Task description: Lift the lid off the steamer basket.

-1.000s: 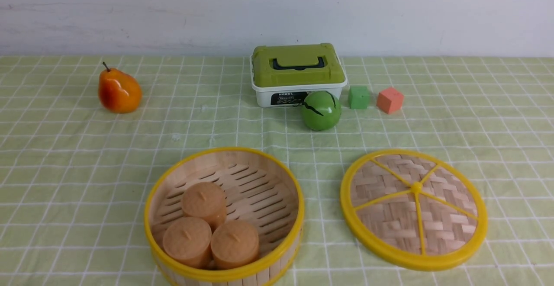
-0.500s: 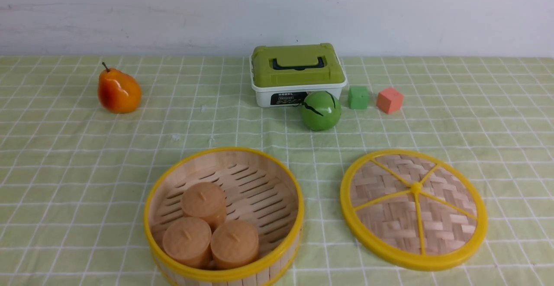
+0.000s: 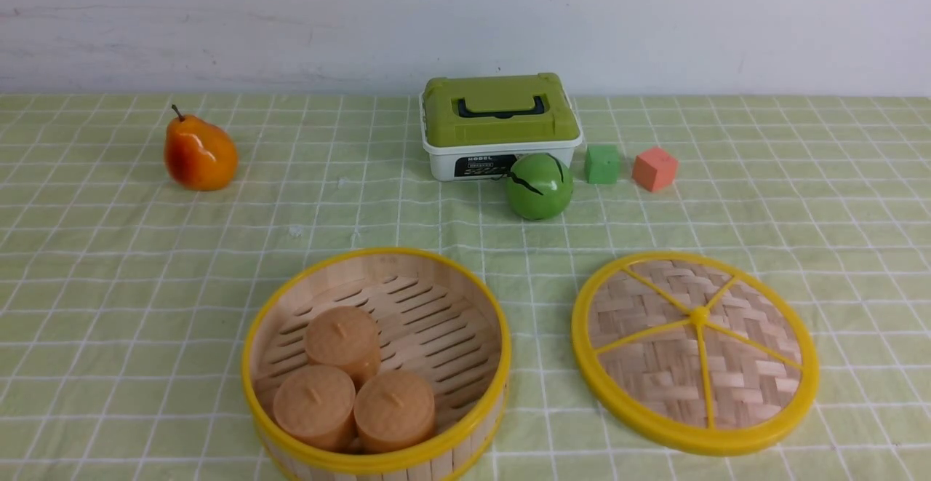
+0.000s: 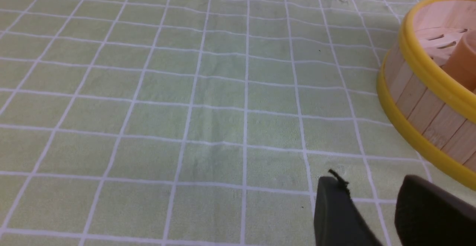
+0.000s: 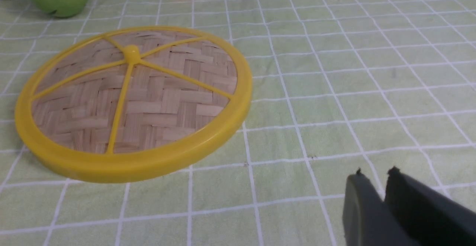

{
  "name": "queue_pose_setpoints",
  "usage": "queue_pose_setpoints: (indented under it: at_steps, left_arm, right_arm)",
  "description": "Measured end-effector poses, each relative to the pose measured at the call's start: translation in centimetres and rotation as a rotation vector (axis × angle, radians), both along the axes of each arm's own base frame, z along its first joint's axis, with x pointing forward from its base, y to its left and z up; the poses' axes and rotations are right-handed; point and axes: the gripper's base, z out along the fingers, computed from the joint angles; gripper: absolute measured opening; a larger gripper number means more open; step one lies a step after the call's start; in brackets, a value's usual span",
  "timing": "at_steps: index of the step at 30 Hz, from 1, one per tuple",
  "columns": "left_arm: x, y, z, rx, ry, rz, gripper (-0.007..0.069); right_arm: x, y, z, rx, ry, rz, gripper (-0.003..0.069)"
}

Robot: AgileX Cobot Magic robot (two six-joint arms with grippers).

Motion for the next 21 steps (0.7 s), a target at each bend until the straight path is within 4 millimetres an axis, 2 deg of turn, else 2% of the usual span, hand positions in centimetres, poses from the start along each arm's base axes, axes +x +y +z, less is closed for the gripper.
queue_pose_setpoints:
  at_steps: [21]
  left_arm:
    - [0.00, 0.00, 0.00, 0.000, 0.000, 0.000, 0.0239]
  right_arm:
    - [0.00, 0.00, 0.00, 0.000, 0.001, 0.000, 0.0099]
